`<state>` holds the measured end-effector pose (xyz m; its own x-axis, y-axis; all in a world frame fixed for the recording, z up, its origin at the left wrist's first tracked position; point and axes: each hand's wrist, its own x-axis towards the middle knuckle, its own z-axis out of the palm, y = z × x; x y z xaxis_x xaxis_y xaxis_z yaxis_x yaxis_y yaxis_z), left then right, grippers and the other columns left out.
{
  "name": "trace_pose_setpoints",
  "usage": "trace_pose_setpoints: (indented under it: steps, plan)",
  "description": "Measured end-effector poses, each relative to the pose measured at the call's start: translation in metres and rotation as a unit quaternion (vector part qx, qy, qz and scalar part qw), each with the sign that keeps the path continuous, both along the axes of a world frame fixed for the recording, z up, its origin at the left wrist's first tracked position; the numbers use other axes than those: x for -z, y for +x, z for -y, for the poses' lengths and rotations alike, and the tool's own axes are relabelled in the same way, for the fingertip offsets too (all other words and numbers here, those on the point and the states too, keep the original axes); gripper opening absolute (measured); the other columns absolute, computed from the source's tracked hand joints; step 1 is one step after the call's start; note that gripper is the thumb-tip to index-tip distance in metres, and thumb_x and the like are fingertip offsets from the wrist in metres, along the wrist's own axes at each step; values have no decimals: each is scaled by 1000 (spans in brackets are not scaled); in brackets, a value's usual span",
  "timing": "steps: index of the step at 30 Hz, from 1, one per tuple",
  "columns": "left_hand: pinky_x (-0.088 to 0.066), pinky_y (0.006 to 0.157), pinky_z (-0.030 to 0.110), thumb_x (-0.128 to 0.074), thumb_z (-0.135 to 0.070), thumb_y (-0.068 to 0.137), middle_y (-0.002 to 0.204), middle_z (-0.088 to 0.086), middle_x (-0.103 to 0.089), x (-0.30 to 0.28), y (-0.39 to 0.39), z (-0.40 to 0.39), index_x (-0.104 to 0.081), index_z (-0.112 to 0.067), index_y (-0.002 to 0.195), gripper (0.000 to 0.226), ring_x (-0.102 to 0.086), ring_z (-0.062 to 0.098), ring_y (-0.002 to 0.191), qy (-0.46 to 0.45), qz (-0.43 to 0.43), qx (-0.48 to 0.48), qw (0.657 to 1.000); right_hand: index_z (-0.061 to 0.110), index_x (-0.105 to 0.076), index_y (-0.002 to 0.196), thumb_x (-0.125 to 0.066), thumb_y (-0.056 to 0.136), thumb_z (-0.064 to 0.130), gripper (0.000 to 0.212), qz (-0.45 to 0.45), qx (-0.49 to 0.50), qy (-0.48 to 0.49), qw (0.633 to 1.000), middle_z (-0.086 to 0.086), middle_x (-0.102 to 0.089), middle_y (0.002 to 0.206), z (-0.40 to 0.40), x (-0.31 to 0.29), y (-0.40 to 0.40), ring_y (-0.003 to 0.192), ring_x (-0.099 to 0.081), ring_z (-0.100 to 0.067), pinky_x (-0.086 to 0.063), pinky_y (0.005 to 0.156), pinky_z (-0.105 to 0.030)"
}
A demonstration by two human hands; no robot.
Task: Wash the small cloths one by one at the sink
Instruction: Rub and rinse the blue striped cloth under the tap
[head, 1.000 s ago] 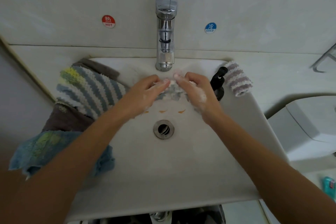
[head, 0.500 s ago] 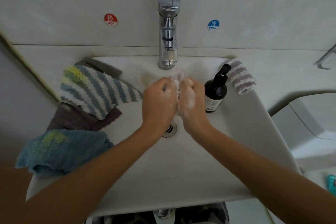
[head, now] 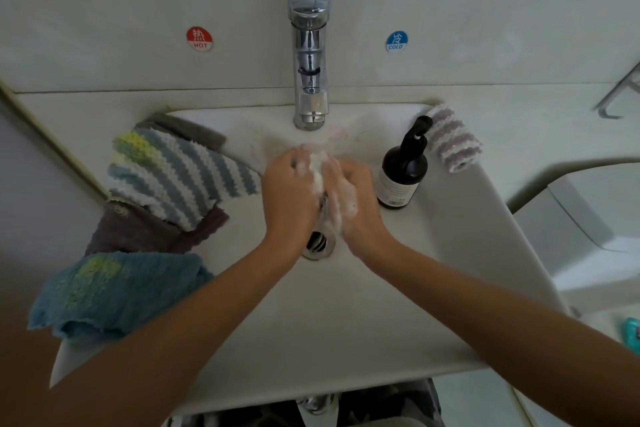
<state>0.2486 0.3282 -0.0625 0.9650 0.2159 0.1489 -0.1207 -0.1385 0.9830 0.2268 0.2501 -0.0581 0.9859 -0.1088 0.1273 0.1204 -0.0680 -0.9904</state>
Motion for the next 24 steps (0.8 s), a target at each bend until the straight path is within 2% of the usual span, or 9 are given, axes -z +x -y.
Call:
trace_pose_setpoints:
  steps: [3,5,7,10,14,16,18,21,24]
  plan:
    - [-41,51,32,-42,-25,97,53,-6,-45,-4,-34,12,-44,-16,59,38,-44,6,50,38,32,33,998,18,-40,55,-47,104,20,49,-23,55,32,998,8,-38,44,7,-5,20,42,-37,-8,-30,46,-25]
    - [-39,49,23,-44,-20,100,53,-5,-45,-9,-34,15,-44,-18,58,42,-43,4,47,26,36,25,999,18,-38,56,-45,104,21,48,-2,66,17,998,9,-36,46,7,1,16,45,-35,-9,-29,49,-30]
    - [-37,51,24,-45,-16,100,54,-1,-45,-8,-14,7,-44,-16,58,42,-43,8,49,15,22,-11,1000,18,-41,59,-43,102,24,44,3,35,-3,999,10,-40,49,0,9,-1,49,-38,-8,-32,49,-29]
    - [-37,53,29,-46,-15,99,55,2,-45,-3,-5,-2,-43,-15,59,41,-42,12,52,9,14,-40,999,20,-42,57,-43,103,10,47,-5,5,-18,1000,15,-42,45,-4,6,-6,44,-38,0,-32,45,-16]
    - [-36,49,23,-46,-14,99,55,-3,-43,-7,-39,12,-44,-15,61,38,-41,6,49,20,51,21,998,18,-40,59,-47,103,14,45,14,72,26,997,7,-38,50,5,-3,18,50,-38,-11,-31,49,-29]
    - [-36,50,27,-45,-12,99,55,1,-44,-7,-28,10,-44,-12,60,38,-42,10,50,5,31,15,999,11,-39,60,-46,102,9,42,23,88,24,996,7,-35,50,1,5,7,49,-33,-9,-28,46,-28]
    - [-38,52,30,-46,-14,99,54,2,-45,-5,-6,1,-43,-14,58,42,-44,13,50,-9,10,-16,1000,5,-43,64,-46,100,4,36,8,49,34,998,1,-36,54,-7,10,-8,51,-33,-9,-28,45,-21]
    - [-41,54,34,-45,-17,100,57,4,-49,2,-12,-2,-47,-15,61,39,-48,14,52,9,5,-28,1000,13,-39,57,-47,98,2,43,-1,19,7,1000,11,-37,48,-4,3,3,47,-32,-3,-27,45,-18]
    - [-37,49,23,-44,-15,98,55,-6,-44,-2,-40,13,-43,-19,60,38,-42,4,49,25,37,35,998,19,-34,56,-49,98,7,46,9,61,39,997,8,-30,48,8,-5,19,49,-28,-10,-23,47,-28]
